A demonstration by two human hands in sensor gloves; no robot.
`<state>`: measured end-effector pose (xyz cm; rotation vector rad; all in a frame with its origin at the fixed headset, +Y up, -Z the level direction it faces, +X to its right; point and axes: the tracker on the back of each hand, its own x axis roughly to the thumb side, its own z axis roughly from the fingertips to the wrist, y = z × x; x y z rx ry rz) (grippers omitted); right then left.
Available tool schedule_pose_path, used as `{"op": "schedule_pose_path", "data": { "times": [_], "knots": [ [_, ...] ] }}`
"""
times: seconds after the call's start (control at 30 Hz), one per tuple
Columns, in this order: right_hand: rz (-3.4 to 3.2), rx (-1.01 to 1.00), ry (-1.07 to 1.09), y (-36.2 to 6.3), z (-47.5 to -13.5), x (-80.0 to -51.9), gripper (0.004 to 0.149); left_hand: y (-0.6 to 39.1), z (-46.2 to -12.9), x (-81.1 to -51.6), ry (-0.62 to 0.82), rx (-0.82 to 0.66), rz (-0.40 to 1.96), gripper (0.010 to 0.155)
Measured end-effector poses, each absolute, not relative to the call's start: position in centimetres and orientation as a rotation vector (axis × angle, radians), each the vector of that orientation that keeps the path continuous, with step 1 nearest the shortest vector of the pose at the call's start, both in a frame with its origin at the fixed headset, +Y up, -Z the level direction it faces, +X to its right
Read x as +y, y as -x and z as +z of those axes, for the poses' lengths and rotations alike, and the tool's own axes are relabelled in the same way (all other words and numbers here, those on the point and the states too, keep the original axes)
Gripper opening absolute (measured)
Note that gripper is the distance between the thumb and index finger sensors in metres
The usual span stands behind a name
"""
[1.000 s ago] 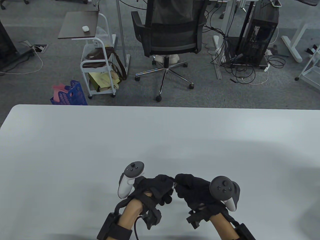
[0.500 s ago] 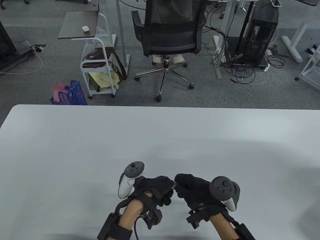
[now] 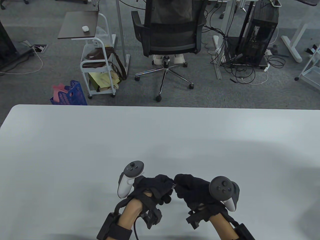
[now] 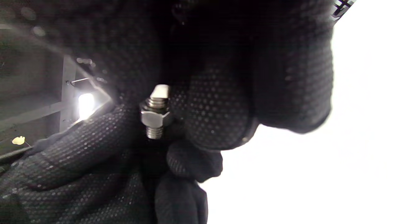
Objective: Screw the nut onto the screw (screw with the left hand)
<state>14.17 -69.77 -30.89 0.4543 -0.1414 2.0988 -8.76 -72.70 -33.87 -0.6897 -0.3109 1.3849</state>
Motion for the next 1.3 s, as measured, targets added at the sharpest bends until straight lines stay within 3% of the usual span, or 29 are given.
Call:
{"op": "schedule_pose_path", "data": {
  "times": [0.1, 0.3, 0.47, 0.7, 0.83, 1.1, 1.2, 1.3],
  "knots": [
    [2.097, -0.149, -0.455, -14.16, -30.86, -69.71, 0.045, 8.92, -33.76, -73.00, 0.692, -0.282, 1.419, 0.065],
    [2.088, -0.160, -0.453, -14.24, -30.87, -69.67, 0.045, 8.70, -33.78, -72.60, 0.682, -0.297, 1.397, 0.053],
    [2.088, -0.164, -0.451, -14.28, -30.87, -69.69, 0.045, 8.81, -33.68, -72.98, 0.689, -0.282, 1.444, 0.066],
    [2.096, -0.146, -0.451, -14.12, -30.87, -69.80, 0.045, 8.63, -33.78, -72.46, 0.686, -0.312, 1.363, 0.054],
    [2.097, -0.159, -0.448, -14.17, -30.88, -69.79, 0.045, 8.78, -33.71, -72.84, 0.670, -0.284, 1.419, 0.067],
    [2.114, -0.126, -0.446, -13.97, -30.94, -69.97, 0.045, 8.65, -33.75, -72.43, 0.679, -0.301, 1.340, 0.054],
    [2.099, -0.126, -0.439, -14.06, -30.94, -69.97, 0.046, 8.65, -33.76, -72.62, 0.700, -0.309, 1.360, 0.055],
    [2.090, -0.140, -0.425, -14.23, -30.96, -69.97, 0.045, 8.83, -33.66, -72.93, 0.661, -0.246, 1.422, 0.065]
  ]
}}
